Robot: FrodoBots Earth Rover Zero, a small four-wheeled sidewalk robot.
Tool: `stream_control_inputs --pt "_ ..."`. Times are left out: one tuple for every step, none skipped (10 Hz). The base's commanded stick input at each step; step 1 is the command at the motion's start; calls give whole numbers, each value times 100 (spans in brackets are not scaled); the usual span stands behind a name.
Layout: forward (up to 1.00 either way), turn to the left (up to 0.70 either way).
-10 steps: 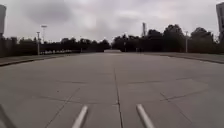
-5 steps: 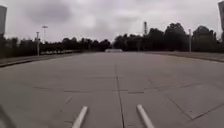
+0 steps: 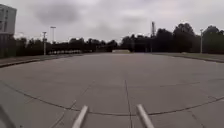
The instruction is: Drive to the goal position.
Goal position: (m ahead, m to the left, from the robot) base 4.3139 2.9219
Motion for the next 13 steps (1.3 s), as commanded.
stream_control_inputs --pt "100 0" --pt "100 0" --pt "100 0" --pt "100 0" --pt "100 0" --pt "100 0" --pt "100 0" --pt "100 0" --pt "100 0" --pt "100 -2" --pt "100 -26" --pt "100 -27" --pt "100 -27"
